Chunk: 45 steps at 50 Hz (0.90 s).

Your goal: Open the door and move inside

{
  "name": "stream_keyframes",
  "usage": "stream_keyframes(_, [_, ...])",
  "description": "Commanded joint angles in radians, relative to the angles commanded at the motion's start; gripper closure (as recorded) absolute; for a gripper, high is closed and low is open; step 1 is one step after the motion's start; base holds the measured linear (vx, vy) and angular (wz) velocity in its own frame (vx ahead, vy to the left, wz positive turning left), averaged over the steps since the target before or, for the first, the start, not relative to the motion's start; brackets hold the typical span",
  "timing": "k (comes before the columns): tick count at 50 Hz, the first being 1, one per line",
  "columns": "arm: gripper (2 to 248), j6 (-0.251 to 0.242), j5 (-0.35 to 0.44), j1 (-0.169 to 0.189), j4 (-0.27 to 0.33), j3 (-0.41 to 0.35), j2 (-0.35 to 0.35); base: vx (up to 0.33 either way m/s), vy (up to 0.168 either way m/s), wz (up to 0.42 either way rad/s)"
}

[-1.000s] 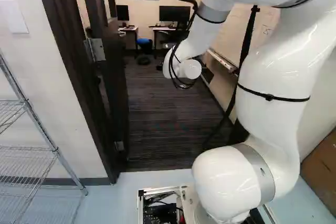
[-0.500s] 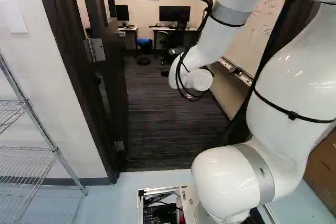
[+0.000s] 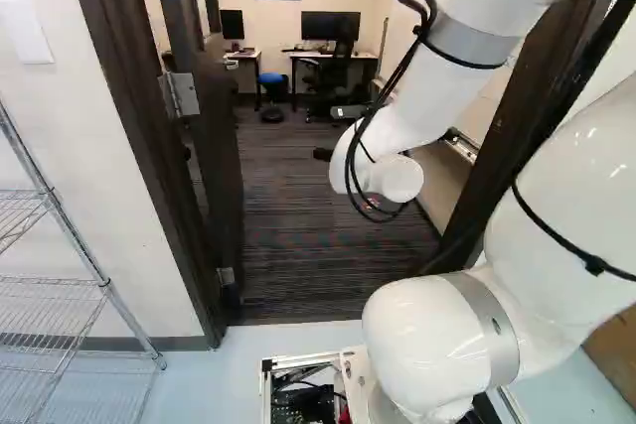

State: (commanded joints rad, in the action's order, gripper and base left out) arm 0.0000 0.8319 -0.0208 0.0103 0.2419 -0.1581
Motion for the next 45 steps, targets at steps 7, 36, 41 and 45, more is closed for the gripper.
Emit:
stream_keyframes(7, [3,0.000,0.010,0.005,-0.003,-0.039,-0.031,0.000,0.000,0.000])
stream_keyframes(36, [3,0.000,0.037,0.019,-0.009,-0.140,-0.109,0.000,0.000,0.000])
stream_keyframes(41, [3,0.000,0.039,0.020,-0.010,-0.147,-0.115,0.000,0.000,0.000])
stream_keyframes(45, [3,0.000,0.040,0.020,-0.010,-0.152,-0.119,0.000,0.000,0.000])
